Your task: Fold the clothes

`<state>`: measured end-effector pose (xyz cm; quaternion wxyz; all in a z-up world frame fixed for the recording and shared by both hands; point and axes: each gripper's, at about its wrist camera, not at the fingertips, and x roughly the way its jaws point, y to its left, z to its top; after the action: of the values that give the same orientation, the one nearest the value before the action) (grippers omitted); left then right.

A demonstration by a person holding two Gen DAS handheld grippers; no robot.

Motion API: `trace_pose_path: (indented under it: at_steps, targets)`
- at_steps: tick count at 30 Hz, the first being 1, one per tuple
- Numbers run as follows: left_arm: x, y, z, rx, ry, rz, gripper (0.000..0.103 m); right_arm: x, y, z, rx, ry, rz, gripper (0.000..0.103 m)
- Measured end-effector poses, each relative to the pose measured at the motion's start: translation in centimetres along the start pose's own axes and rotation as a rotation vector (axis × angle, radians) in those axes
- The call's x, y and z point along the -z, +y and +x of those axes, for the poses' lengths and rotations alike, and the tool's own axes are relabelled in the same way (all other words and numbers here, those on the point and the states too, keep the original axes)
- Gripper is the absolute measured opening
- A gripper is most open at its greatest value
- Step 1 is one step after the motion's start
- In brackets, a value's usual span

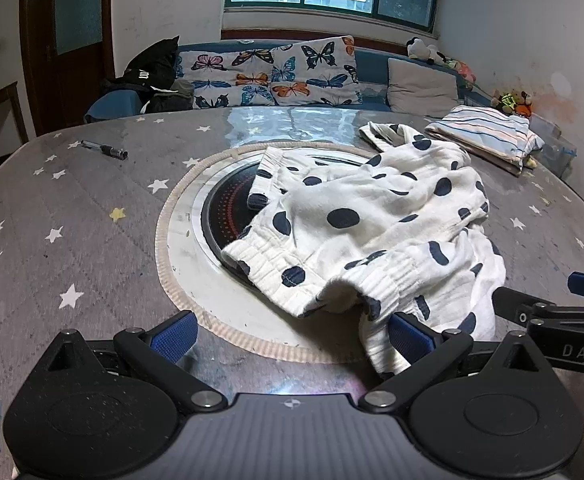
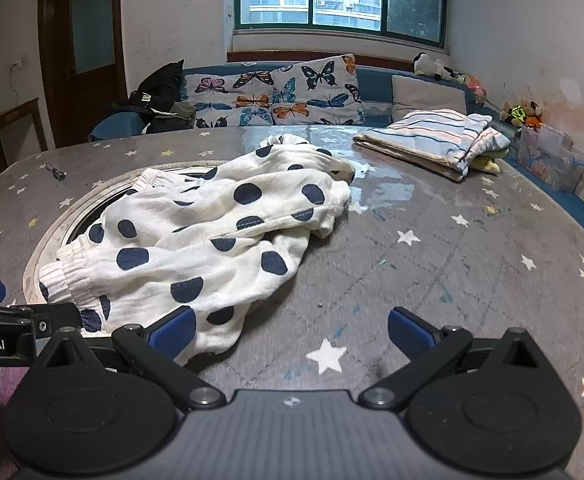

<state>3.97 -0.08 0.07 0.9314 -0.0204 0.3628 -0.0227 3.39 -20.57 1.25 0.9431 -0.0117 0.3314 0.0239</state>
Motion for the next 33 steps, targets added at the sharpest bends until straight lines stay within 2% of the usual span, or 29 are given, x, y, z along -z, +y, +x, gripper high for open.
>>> trace_pose_path:
  at_steps: [9, 12, 18, 23, 27, 29, 31, 33]
  targets:
    - [-1.0, 0.9, 0.9, 0.004, 0.006, -0.019, 0.102, -1.0, -0.5, 0.4, 0.006, -0.011, -0.005, 0.103]
    - [-1.4, 1.5, 0.3, 0.071, 0.007, -0.061, 0.103, -1.3, -0.8, 0.3, 0.006, -0.021, -0.005, 0.103]
    - [-2.1, 2.8, 0.3, 0.033, -0.016, -0.091, 0.1, -1.6, -1.6, 0.7, 0.016, -0.023, 0.007, 0.103]
    - [-2.8, 4.3, -0.7, 0.072, -0.063, -0.125, 0.1, -1.7, -1.9, 0.7, 0.015, -0.026, 0.008, 0.103]
    - [-3.8, 4.6, 0.1, 0.012, -0.062, -0.102, 0.092, -1.8, -1.6, 0.6, 0.005, -0.03, 0.002, 0.103]
    - [-4.2, 4.7, 1.3, -0.012, -0.045, -0.083, 0.088, -1.9, -1.4, 0.5, -0.002, -0.033, -0.003, 0.103]
    - [-4.4, 4.7, 2.5, -0.034, -0.029, -0.06, 0.078, -1.9, -1.2, 0.5, -0.007, -0.033, -0.007, 0.102]
    - [-4.4, 4.5, 3.6, -0.04, -0.011, -0.039, 0.075, -1.8, -1.1, 0.6, -0.01, -0.03, -0.011, 0.102]
